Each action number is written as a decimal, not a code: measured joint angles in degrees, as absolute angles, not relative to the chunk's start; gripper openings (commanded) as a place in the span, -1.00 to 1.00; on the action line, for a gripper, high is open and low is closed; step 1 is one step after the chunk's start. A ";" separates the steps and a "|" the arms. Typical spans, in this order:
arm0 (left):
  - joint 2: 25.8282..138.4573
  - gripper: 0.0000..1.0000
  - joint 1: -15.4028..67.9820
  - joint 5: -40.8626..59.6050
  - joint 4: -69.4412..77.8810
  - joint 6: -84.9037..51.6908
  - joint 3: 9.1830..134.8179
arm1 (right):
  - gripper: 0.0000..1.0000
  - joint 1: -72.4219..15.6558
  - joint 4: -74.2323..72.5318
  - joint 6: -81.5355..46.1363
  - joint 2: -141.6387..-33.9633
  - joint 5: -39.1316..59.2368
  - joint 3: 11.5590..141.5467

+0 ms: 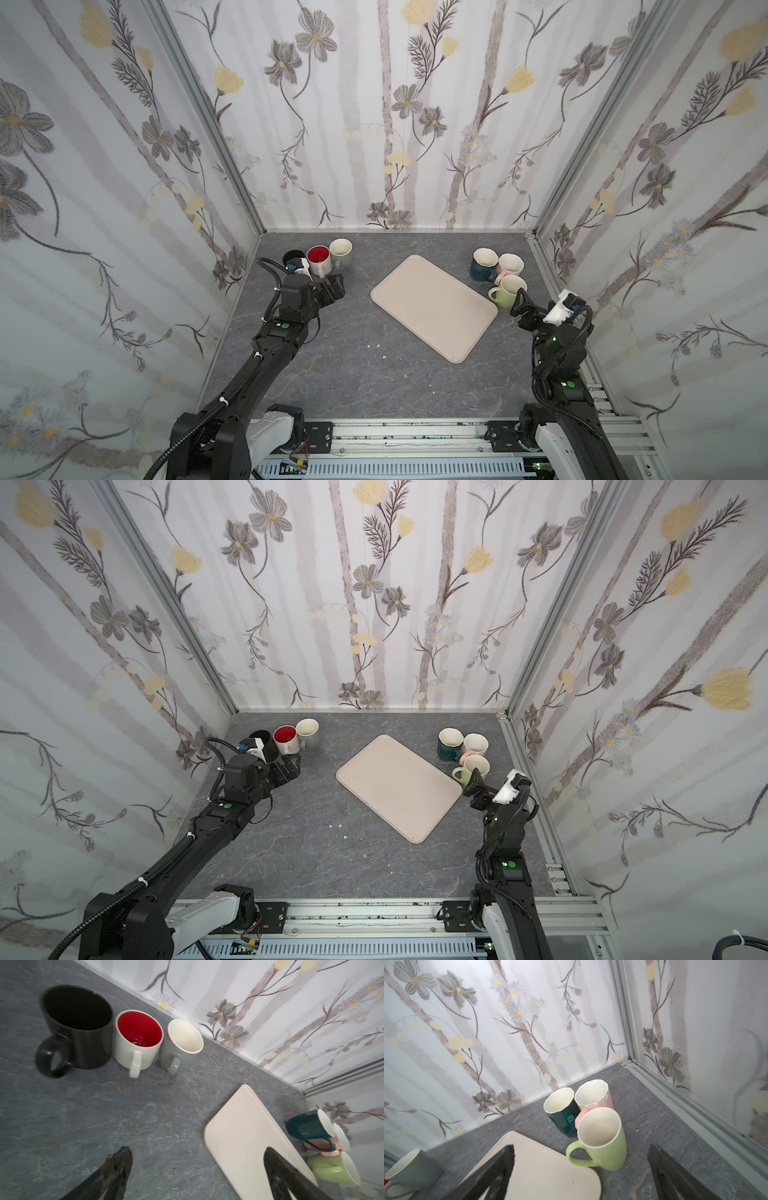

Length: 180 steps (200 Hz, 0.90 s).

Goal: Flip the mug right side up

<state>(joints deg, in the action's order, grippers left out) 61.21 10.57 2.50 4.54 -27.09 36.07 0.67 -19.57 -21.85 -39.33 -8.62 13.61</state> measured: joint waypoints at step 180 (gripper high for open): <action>68.77 1.00 -2.13 -13.26 31.94 -10.57 15.75 | 0.99 1.30 -52.31 -13.08 -70.52 -24.51 9.17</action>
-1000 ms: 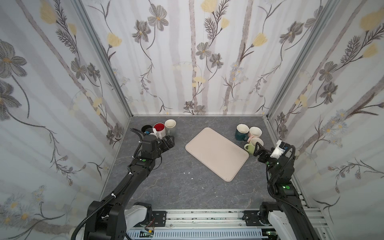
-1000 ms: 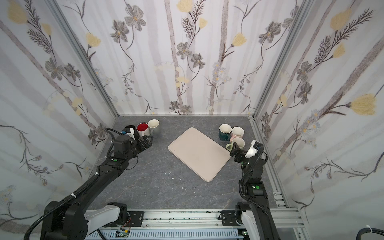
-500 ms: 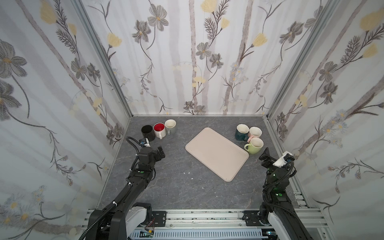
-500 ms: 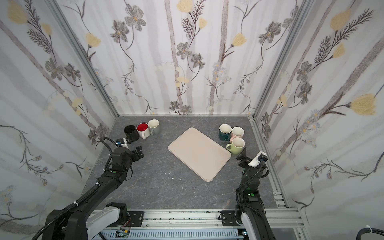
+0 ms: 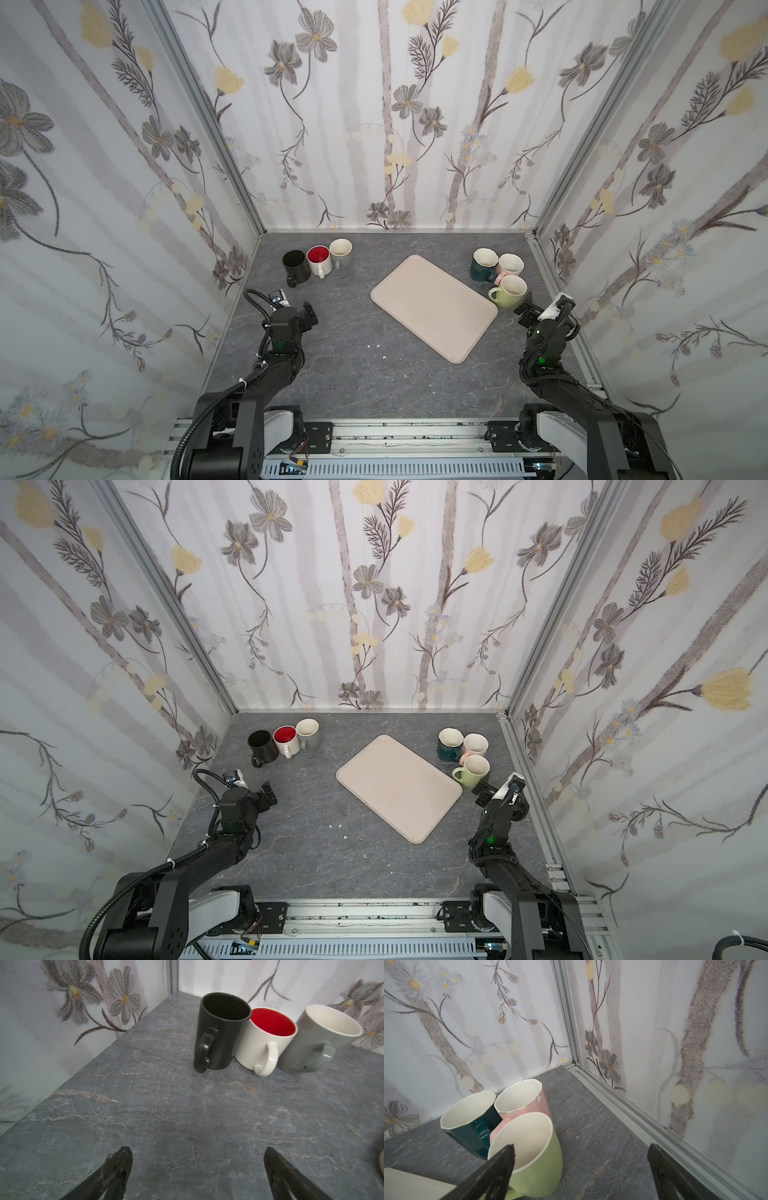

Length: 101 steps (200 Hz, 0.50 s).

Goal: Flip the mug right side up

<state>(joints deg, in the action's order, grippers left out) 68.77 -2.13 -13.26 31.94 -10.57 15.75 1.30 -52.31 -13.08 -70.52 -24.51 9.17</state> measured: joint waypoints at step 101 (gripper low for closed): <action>81.30 1.00 -6.76 -5.45 45.67 -11.88 18.33 | 0.99 -1.34 -63.07 -8.54 -80.77 -20.14 12.62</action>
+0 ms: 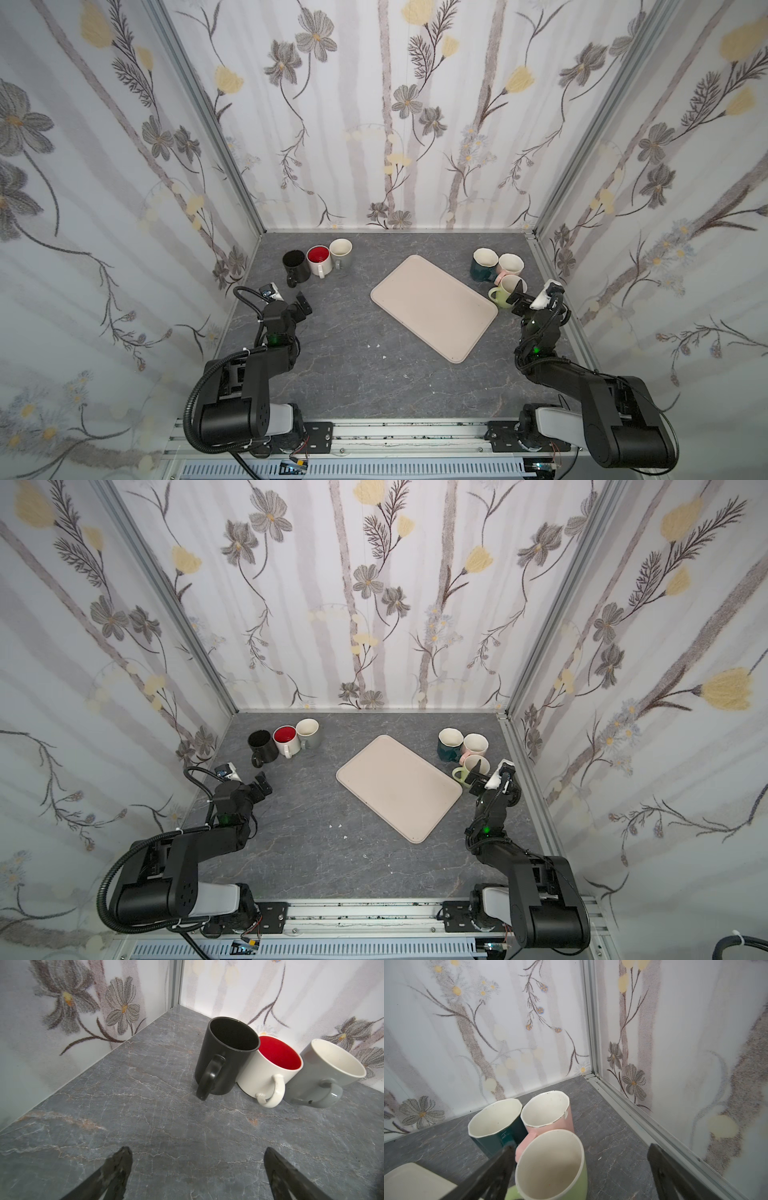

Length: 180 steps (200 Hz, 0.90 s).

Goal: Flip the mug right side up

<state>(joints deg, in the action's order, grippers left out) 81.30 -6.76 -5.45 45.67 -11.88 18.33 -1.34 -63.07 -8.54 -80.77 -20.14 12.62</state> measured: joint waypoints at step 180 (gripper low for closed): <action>89.76 1.00 -0.78 3.25 48.25 -1.13 22.81 | 0.99 -2.92 -73.03 -3.97 -85.78 -15.79 10.09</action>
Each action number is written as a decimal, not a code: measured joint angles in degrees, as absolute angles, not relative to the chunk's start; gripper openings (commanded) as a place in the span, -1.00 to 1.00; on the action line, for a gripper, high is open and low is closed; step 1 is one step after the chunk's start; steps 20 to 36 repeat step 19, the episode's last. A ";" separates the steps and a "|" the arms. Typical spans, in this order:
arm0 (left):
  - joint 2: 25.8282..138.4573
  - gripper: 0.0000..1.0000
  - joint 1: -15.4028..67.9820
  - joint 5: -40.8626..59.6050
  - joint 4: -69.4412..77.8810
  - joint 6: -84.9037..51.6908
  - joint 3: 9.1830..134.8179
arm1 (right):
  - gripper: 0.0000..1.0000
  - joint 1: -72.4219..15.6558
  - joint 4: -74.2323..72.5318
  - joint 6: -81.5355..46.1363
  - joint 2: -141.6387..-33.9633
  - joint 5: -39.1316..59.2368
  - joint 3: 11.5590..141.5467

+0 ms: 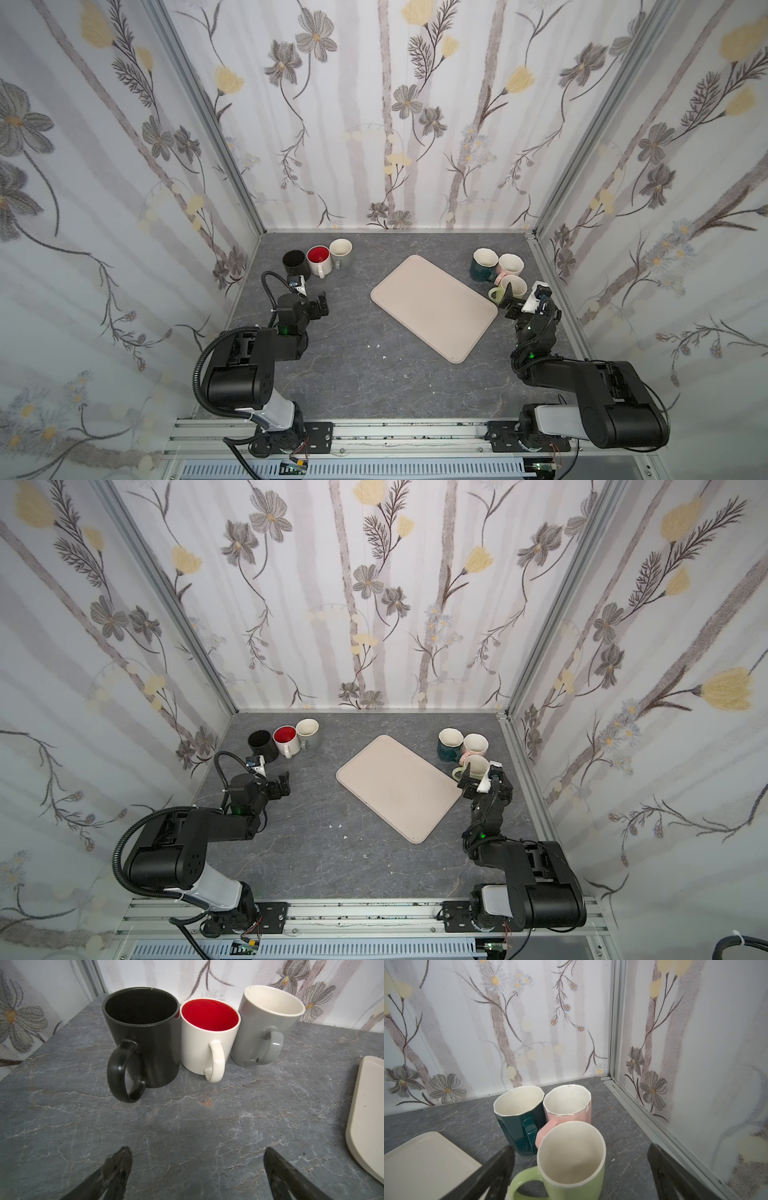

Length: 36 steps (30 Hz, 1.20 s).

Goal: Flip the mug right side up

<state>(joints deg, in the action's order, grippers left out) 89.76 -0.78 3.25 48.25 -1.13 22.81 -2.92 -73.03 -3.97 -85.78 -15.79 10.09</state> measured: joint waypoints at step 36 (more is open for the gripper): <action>89.76 1.00 -0.47 2.59 48.25 -0.60 22.81 | 0.99 -2.98 -75.18 -3.79 -86.21 -15.79 9.96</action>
